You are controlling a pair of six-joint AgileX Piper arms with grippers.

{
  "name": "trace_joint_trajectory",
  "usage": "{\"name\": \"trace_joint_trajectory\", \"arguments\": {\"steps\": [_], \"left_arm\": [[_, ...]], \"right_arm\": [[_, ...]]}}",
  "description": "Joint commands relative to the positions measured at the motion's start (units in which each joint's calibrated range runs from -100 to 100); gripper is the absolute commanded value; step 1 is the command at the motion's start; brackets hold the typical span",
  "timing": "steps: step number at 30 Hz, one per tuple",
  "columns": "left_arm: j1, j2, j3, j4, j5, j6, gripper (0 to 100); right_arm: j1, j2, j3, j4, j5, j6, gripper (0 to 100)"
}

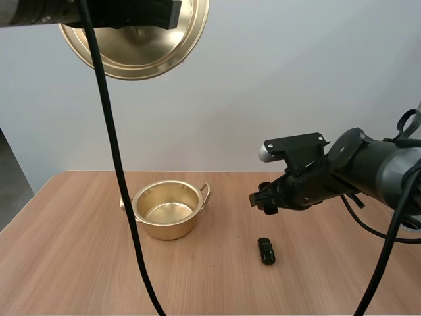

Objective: Open the pot, put the car inside, and close it

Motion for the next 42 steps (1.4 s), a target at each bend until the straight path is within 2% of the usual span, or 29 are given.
{"name": "trace_joint_trajectory", "arguments": {"steps": [1, 31, 39, 41, 42], "left_arm": [[0.02, 0.1, 0.0, -0.1, 0.0, 0.0, 0], [0.02, 0.1, 0.0, -0.4, 1.8, 0.0, 0], [0.02, 0.1, 0.8, -0.4, 1.6, 0.0, 0], [0.02, 0.1, 1.1, -0.4, 1.6, 0.0, 0], [0.02, 0.1, 1.4, -0.4, 1.4, 0.0, 0]], "right_arm": [[0.1, 1.3, -0.1, 0.1, 0.1, -0.1, 100], [0.1, 24.8, -0.1, 0.2, 0.4, -8.9, 99], [1.4, 28.5, -0.2, 0.6, 1.4, -10.3, 86], [2.2, 29.1, -0.2, 0.3, 1.4, -10.3, 79], [2.4, 29.0, -0.2, 0.0, 1.4, -10.2, 70]]}}
